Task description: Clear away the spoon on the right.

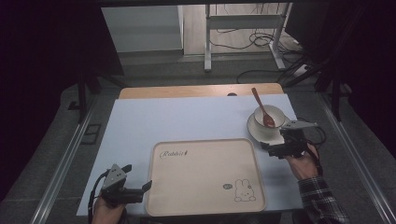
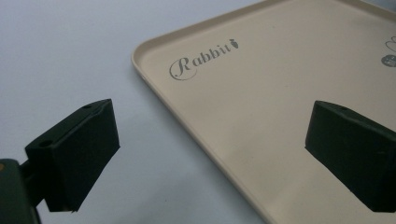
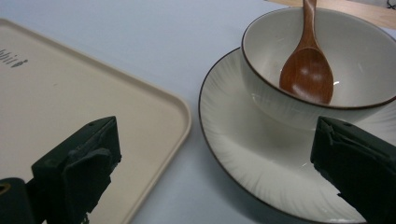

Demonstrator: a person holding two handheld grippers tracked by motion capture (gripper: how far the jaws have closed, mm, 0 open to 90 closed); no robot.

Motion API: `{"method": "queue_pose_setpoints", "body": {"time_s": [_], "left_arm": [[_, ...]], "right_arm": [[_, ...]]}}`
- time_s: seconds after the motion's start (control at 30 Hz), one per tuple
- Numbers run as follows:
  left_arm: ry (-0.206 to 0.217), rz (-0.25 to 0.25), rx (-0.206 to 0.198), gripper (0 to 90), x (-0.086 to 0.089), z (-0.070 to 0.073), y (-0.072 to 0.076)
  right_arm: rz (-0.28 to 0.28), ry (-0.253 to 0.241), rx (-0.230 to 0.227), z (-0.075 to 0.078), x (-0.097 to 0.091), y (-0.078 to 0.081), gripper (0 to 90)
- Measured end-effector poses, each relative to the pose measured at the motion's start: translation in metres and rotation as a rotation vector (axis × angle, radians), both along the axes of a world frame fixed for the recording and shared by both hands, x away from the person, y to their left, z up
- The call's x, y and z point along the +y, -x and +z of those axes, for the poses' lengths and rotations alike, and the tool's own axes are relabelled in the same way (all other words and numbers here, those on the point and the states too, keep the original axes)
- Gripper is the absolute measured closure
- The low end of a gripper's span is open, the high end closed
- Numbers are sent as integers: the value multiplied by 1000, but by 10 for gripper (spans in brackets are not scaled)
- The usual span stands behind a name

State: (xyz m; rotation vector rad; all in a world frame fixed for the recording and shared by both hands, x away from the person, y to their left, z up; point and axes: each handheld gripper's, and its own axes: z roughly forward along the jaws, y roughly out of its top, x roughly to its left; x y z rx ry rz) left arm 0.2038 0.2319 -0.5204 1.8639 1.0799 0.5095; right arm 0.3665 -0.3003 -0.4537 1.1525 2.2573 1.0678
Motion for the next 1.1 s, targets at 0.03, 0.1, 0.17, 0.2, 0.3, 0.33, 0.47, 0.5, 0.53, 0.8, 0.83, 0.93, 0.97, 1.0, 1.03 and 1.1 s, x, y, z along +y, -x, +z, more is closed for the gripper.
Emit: {"method": "queue_pose_setpoints", "body": {"time_s": [0.03, 0.1, 0.17, 0.2, 0.3, 0.33, 0.47, 0.5, 0.53, 0.8, 0.83, 0.93, 0.97, 1.0, 1.03, 1.1], "left_arm": [[-1, 0, 0, 26, 0, 0, 0], [-3, 0, 0, 27, 0, 0, 0], [-2, 0, 0, 27, 0, 0, 0], [-2, 0, 0, 27, 0, 0, 0], [-4, 0, -1, 27, 0, 0, 0], [-5, 1, -1, 27, 0, 0, 0], [-8, 1, -1, 28, -1, 0, 0], [-9, 1, -2, 28, -1, 0, 0], [-9, 1, -2, 28, -1, 0, 0], [-12, 2, -3, 30, -1, 0, 0], [-12, 2, -3, 30, -1, 0, 0], [-14, 3, -3, 30, -1, 0, 0], [-15, 3, -3, 30, -1, 0, 0], [-15, 3, -3, 31, -1, 0, 0], [-15, 3, -3, 31, -1, 0, 0], [-15, 4, -3, 31, -1, 0, 0]], "right_arm": [[0, 0, 0, 0, 0, 0, 17], [-2, 2, -4, 2, 0, -5, 19], [-2, -1, -8, 5, 0, -9, 20], [-3, -5, -8, 6, 1, -12, 20], [-4, -13, -12, 10, 2, -19, 20], [-9, -15, -16, 13, 3, -25, 19], [-20, -17, -23, 17, 4, -36, 19], [-20, -17, -23, 17, 4, -36, 19], [-23, -17, -23, 18, 5, -38, 20], [-67, 47, -20, 18, 12, -62, 14], [-67, 47, -20, 18, 12, -62, 14], [-85, 48, -14, 17, 13, -71, 7], [-85, 48, -14, 17, 13, -71, 7], [-88, 60, -7, 17, 13, -76, 5], [-88, 60, -7, 17, 13, -76, 5], [-86, 74, -14, 17, 14, -79, 3]]}}
